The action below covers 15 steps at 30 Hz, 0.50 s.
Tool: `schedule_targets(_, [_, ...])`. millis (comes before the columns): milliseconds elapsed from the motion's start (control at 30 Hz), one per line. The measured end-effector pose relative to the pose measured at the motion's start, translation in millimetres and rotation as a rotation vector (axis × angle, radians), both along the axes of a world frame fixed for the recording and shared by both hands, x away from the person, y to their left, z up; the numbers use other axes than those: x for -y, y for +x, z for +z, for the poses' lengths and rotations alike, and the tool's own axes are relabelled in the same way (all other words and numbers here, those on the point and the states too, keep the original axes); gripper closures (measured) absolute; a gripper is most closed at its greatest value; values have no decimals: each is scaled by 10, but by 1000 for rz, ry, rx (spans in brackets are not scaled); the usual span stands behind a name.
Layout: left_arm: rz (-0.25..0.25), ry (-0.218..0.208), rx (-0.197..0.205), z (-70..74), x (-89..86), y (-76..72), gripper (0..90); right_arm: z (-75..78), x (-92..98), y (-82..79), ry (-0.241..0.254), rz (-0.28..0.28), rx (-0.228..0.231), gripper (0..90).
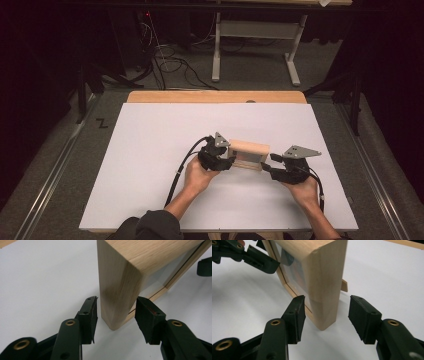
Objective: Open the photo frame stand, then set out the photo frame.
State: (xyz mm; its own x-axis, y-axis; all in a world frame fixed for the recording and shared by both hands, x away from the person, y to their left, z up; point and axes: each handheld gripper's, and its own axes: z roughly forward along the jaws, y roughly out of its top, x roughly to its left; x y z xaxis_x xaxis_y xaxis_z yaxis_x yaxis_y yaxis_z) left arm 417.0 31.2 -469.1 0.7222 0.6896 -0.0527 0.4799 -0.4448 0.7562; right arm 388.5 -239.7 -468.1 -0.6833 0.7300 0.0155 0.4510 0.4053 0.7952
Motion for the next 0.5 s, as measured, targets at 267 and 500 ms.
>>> schedule_targets(267, [-9,-4,-1,-6,1,5,527,-17,-20,-3,7,-11,-13,541])
schedule_targets(500, [-13,-2,3,-17,16,3,531,-22,-32,2,14,-5,-3,583])
